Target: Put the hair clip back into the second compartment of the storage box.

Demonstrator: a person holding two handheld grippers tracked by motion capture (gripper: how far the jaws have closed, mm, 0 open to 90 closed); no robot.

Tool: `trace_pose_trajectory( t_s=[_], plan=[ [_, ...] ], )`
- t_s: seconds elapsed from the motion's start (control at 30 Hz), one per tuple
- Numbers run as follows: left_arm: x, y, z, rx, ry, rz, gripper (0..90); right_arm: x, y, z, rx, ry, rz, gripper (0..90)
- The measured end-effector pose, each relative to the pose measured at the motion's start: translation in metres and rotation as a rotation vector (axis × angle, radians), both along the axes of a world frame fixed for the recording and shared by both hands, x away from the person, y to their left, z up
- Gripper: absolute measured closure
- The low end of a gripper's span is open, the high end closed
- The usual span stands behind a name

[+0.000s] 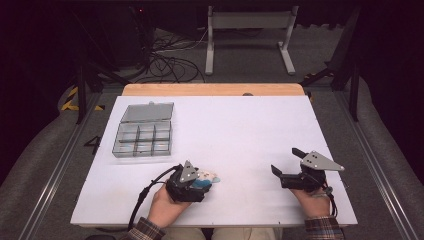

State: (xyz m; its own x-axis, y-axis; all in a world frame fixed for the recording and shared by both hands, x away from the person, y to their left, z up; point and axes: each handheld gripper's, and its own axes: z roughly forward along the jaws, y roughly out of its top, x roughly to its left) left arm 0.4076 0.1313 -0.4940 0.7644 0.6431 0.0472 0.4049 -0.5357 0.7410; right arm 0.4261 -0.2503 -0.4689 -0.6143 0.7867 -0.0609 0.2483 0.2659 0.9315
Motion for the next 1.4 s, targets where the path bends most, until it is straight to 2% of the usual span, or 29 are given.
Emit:
trace_pose_trajectory(
  t_s=[0.07, 0.3, 0.4, 0.87, 1.2, 1.27, 1.33, 1.4],
  plan=[
    [0.001, 0.0, 0.0, 0.006, -0.005, 0.0, 31.3, 0.0, 0.0, 0.0, 0.0, 0.0, -0.001, 5.3],
    [0.002, 0.002, 0.001, -0.017, 0.003, 0.008, 34.1, 0.0, 0.0, 0.0, 0.003, -0.003, -0.002, 5.3],
    [0.003, 0.007, 0.004, -0.023, -0.016, 0.013, 34.2, 0.0, 0.0, 0.0, 0.002, -0.002, -0.001, 5.3],
    [0.005, 0.019, 0.011, -0.061, -0.034, 0.031, 34.2, 0.0, 0.0, 0.0, 0.003, 0.002, -0.001, 5.3],
    [0.006, 0.029, 0.017, -0.075, -0.053, 0.048, 34.6, -0.001, 0.0, 0.0, 0.0, 0.001, -0.001, 5.3],
    [0.007, 0.032, 0.019, -0.074, -0.066, 0.052, 34.6, -0.001, 0.0, 0.0, 0.0, 0.002, -0.001, 5.3],
    [0.006, 0.033, 0.02, -0.083, -0.06, 0.053, 34.9, -0.001, 0.001, 0.0, -0.004, -0.001, 0.0, 5.3],
    [0.007, 0.035, 0.022, -0.078, -0.076, 0.057, 35.1, -0.001, 0.001, 0.0, -0.005, -0.001, 0.0, 5.3]
  ],
)
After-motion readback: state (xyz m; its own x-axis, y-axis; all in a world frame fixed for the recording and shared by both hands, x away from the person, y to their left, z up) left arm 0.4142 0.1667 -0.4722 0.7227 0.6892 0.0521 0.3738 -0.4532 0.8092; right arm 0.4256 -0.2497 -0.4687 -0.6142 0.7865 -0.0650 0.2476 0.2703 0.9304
